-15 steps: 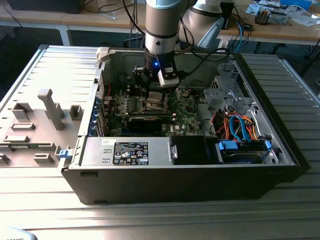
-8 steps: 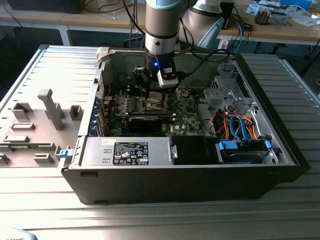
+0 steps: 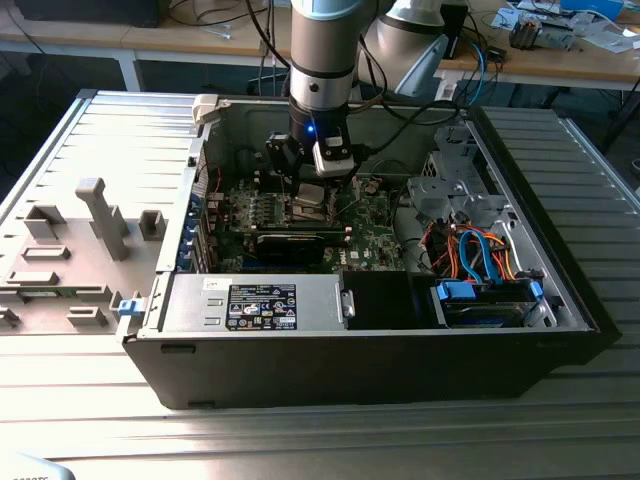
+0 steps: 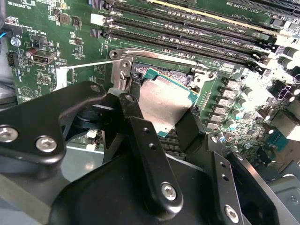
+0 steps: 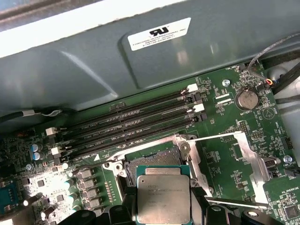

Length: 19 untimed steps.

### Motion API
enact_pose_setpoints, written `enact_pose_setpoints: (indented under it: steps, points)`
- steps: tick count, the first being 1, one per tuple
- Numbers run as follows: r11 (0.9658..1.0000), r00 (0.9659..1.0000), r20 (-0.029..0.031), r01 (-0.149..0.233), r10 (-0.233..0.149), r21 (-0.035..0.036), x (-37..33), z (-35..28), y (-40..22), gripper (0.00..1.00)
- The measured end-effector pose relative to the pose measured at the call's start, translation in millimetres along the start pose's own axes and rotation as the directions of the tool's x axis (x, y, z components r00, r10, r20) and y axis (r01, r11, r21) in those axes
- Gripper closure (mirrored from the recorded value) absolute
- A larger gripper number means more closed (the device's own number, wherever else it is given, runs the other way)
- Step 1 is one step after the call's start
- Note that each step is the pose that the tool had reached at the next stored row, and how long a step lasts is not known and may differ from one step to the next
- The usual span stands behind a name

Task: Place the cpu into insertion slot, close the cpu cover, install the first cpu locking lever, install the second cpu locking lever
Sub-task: 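Place the cpu into insertion slot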

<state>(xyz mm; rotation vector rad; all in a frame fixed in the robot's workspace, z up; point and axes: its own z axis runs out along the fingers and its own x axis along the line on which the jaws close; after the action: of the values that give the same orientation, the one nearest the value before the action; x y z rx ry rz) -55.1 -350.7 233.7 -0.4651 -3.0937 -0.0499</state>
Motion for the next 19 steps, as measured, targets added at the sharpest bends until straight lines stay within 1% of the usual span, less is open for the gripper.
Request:
enact_pose_setpoints:
  steps: [7,12,19]
  points:
    - [0.9995,0.9995,0.001,-0.033,0.033,-0.0005,0.0,0.7,0.0,0.46]
    - [0.9984,0.9984,0.0017,-0.057,0.057,-0.0009,0.0,1.1,0.0,0.46]
    - [0.9955,0.9955,0.0029,-0.095,0.095,-0.0016,0.0,1.9,-0.1,0.46]
